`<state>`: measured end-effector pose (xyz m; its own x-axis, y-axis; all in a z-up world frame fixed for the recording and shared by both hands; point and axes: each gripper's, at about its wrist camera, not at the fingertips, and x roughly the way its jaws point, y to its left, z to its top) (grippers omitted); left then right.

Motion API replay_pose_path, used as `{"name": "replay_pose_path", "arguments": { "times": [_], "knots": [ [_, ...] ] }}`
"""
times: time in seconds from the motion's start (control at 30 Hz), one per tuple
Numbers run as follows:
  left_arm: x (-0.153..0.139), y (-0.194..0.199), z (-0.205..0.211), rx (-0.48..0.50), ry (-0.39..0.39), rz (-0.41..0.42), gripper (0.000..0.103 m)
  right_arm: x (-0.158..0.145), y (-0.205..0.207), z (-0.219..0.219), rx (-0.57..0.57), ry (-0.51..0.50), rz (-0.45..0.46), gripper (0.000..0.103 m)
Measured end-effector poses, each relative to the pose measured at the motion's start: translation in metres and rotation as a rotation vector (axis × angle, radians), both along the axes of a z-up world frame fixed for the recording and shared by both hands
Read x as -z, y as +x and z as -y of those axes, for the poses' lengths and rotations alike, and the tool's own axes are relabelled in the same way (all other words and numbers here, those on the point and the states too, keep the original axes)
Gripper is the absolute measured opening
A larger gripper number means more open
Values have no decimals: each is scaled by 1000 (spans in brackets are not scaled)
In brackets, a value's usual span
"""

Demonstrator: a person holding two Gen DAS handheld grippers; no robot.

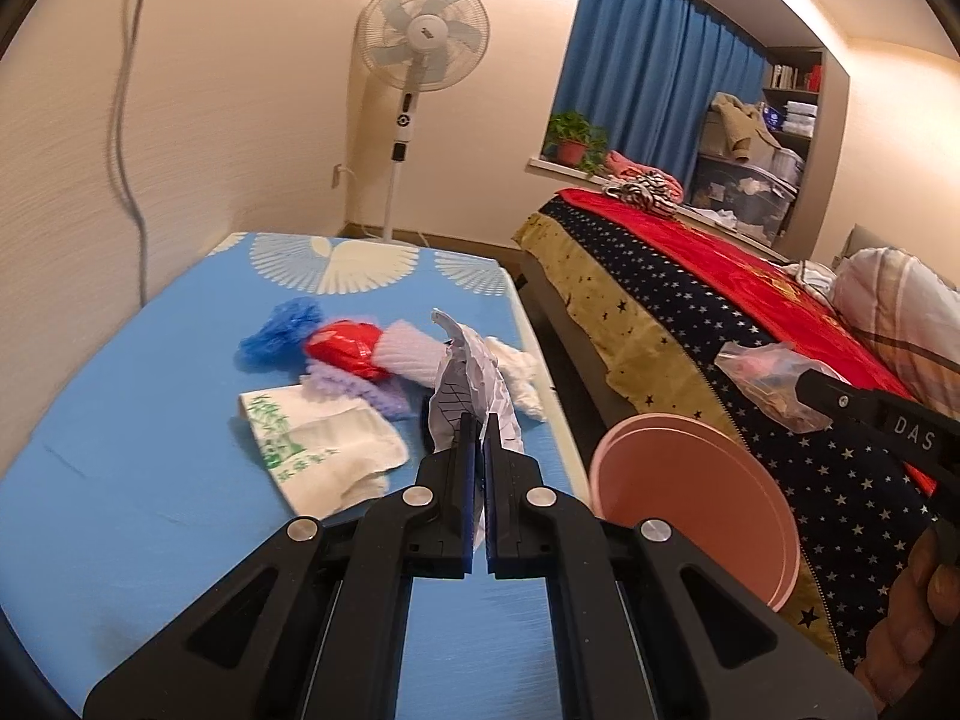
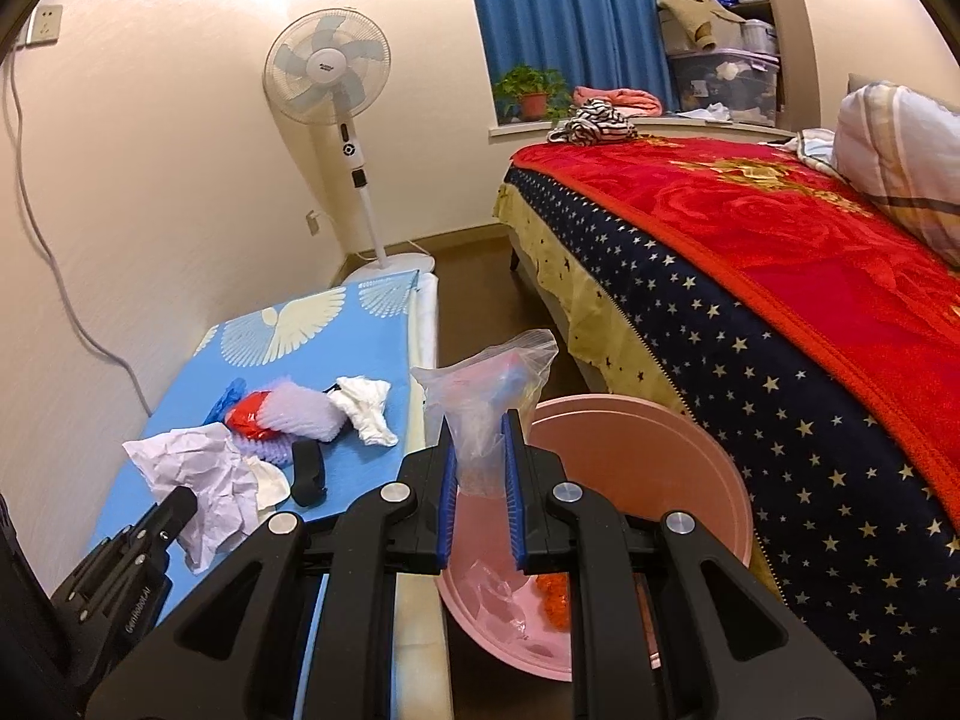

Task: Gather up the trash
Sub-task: 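Carry the tissue and clear bag over the pink bin and release both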

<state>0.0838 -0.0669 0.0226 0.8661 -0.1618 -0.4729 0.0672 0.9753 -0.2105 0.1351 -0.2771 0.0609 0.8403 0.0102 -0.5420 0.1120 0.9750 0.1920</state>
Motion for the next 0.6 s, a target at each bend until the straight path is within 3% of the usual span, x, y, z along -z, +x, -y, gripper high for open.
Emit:
{"name": "replay_pose_path", "arguments": {
  "times": [0.6],
  "knots": [
    [3, 10, 55, 134, 15, 12, 2, 11, -4, 31, 106, -11, -38, 14]
  ]
}}
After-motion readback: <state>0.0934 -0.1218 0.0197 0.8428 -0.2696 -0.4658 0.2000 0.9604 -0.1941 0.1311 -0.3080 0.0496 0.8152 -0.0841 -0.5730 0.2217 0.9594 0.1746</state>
